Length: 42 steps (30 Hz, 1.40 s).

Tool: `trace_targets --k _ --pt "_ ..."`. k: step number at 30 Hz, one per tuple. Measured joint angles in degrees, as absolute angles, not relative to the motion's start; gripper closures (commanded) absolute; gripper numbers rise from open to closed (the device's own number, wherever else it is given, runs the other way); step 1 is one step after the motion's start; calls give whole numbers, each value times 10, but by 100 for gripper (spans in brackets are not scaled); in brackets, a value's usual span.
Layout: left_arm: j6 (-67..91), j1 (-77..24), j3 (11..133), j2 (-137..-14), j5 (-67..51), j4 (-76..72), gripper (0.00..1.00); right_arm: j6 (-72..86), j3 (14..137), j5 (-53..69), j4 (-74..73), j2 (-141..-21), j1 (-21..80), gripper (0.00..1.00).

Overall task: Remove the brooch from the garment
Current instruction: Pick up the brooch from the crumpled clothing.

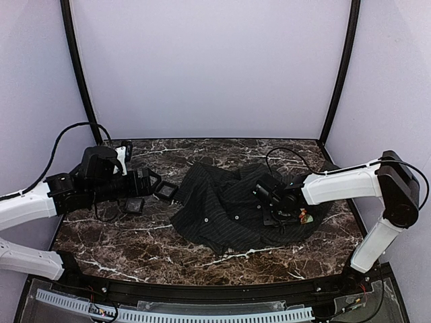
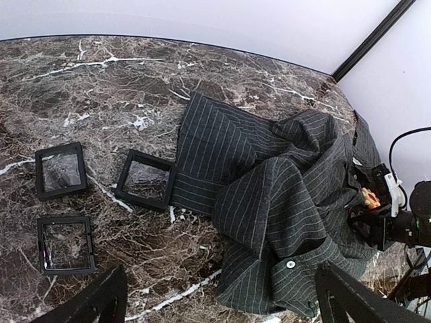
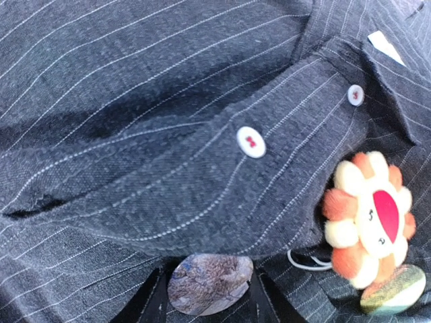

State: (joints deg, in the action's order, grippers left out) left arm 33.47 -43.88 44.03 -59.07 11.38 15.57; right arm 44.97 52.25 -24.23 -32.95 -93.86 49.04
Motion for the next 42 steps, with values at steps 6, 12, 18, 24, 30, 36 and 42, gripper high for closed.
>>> trace_targets --k 6,12,18,24,30,36,42 --pt "335 -439 440 -591 114 157 1 457 526 -266 -353 -938 492 65" --pt "335 -439 440 -591 114 157 1 468 526 -288 -378 -926 494 78" --pt "335 -439 441 -591 114 157 1 476 526 -300 -389 -920 495 95" --pt "333 -439 448 -591 112 170 1 475 526 -308 -393 -912 495 100" --pt "310 -439 496 -601 96 194 1 458 524 -304 -393 -895 494 100" --pt "258 -436 601 -656 37 244 1 394 499 -245 -344 -796 481 100" --pt "197 -436 688 -718 -77 272 1 328 460 -127 -257 -715 451 100"
